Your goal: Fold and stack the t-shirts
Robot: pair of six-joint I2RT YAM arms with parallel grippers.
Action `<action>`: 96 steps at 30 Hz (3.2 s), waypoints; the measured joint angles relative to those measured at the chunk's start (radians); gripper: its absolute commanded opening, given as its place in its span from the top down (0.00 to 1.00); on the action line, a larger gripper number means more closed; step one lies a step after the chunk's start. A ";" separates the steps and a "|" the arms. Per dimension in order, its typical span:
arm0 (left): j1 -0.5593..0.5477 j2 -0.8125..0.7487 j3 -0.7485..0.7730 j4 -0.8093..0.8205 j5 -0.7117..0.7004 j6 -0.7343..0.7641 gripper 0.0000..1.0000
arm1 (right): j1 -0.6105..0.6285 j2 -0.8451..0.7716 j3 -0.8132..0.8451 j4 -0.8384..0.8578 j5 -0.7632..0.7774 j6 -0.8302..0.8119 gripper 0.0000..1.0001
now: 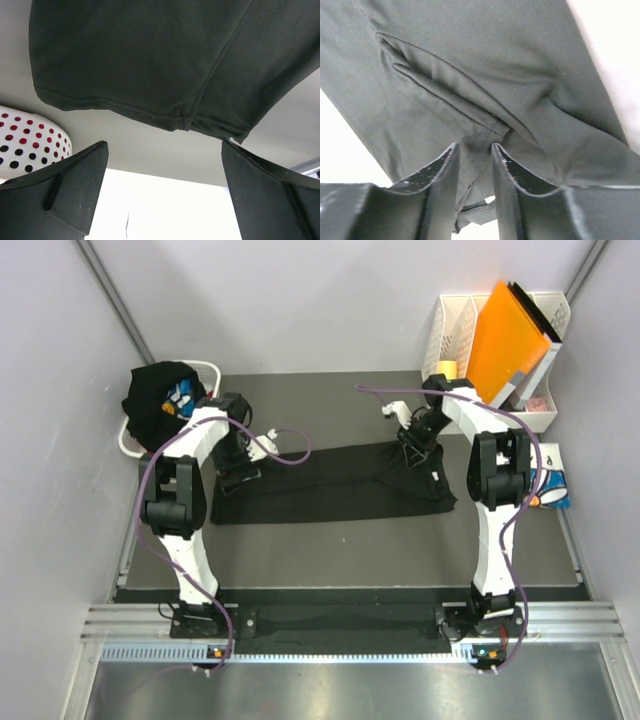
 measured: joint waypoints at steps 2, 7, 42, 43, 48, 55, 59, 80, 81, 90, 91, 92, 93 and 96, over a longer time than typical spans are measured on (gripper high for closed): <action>-0.002 0.000 0.000 0.000 0.000 -0.001 0.01 | 0.000 0.005 0.006 0.004 -0.001 0.003 0.82; -0.004 0.000 0.000 0.000 0.000 -0.002 0.01 | 0.000 0.006 0.006 0.004 -0.004 0.004 1.00; -0.015 0.000 -0.009 0.003 -0.012 0.027 0.01 | 0.196 -0.183 -0.220 -0.153 0.002 -0.189 1.00; -0.015 0.000 -0.011 0.004 -0.014 0.030 0.01 | 0.203 -0.195 -0.228 -0.152 0.002 -0.185 1.00; -0.015 0.000 -0.015 0.005 -0.015 0.038 0.01 | 0.221 -0.249 -0.273 -0.136 0.005 -0.169 1.00; -0.015 0.000 -0.016 0.005 -0.016 0.056 0.01 | 0.269 -0.284 -0.363 -0.109 0.019 -0.145 1.00; -0.015 0.000 -0.021 0.006 -0.018 0.064 0.01 | 0.303 -0.284 -0.378 -0.089 0.025 -0.131 1.00; -0.009 0.000 -0.023 0.018 -0.018 0.119 0.01 | 0.369 -0.299 -0.360 -0.090 0.035 -0.100 0.43; -0.008 0.000 -0.023 0.020 -0.018 0.121 0.01 | 0.367 -0.304 -0.354 -0.085 0.039 -0.093 0.44; -0.004 0.000 -0.023 0.058 -0.019 0.134 0.01 | 0.176 -0.250 -0.223 0.066 0.142 0.078 0.49; -0.003 0.000 -0.023 0.071 -0.022 0.134 0.01 | 0.134 -0.217 -0.175 0.096 0.152 0.101 0.50; -0.003 0.001 -0.024 0.087 -0.025 0.133 0.01 | 0.111 -0.196 -0.143 0.115 0.158 0.116 0.50; -0.003 0.001 -0.025 0.112 -0.030 0.126 0.01 | 0.083 -0.171 -0.104 0.130 0.169 0.131 0.52; 0.007 0.001 -0.024 0.187 -0.019 0.092 0.01 | 0.026 -0.113 -0.010 0.161 0.200 0.162 0.69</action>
